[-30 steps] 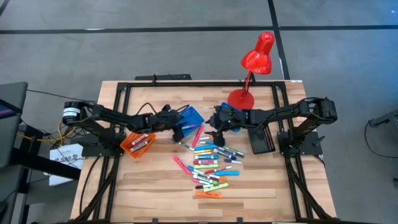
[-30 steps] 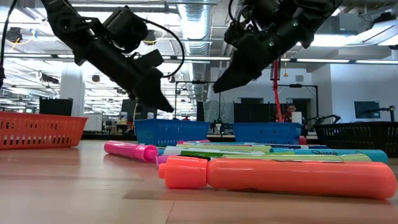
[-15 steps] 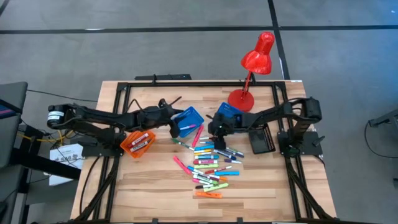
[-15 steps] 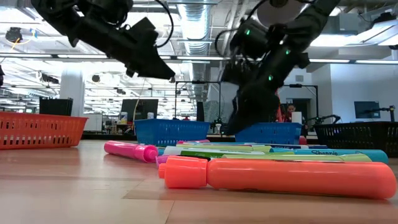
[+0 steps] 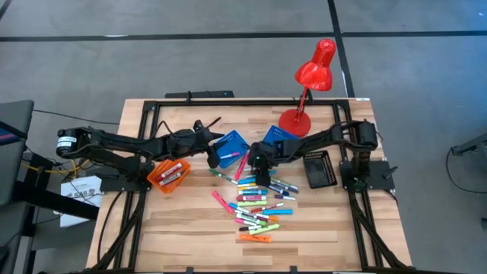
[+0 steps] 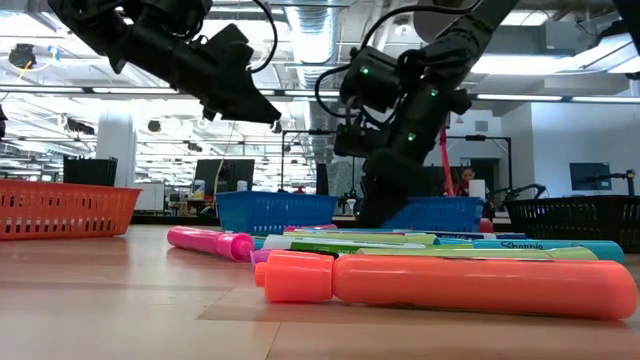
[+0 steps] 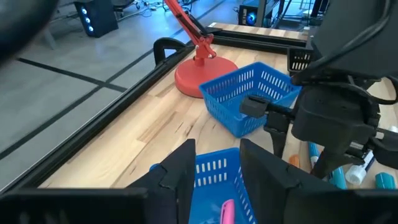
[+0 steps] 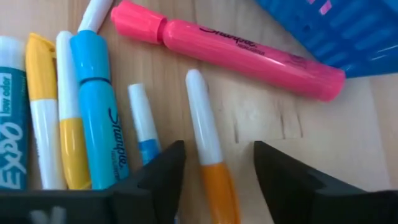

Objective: Pick & Place Markers
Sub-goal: Put the top small orange highlighter pen into the left blue bin

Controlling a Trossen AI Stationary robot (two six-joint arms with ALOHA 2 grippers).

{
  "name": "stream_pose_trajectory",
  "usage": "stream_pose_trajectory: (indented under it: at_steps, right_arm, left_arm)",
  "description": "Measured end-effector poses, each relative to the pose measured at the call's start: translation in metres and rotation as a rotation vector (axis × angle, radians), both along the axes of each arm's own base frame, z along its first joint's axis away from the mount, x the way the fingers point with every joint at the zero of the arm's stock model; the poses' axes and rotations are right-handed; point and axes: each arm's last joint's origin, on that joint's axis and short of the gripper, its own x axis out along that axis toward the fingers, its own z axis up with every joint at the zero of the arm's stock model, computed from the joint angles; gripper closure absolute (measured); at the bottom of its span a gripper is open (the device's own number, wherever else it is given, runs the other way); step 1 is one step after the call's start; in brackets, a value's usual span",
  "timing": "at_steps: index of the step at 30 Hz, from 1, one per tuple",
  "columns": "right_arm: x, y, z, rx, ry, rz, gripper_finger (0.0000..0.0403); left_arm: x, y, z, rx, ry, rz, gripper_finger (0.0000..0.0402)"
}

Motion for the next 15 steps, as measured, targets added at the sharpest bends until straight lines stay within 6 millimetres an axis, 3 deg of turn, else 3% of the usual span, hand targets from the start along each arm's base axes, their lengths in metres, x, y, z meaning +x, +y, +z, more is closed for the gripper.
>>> stream_pose_trajectory:
  at_steps: [9,15]
  right_arm:
    - [0.011,-0.001,0.01,0.06,-0.014,-0.058,0.0363]
    - [0.021,0.0,0.038,0.072,-0.009,-0.059,0.0378]
  left_arm:
    - [0.0,0.0,0.0,0.0,0.0,0.0,0.028]
    - [0.0,0.0,0.0,0.0,0.0,0.0,0.028]
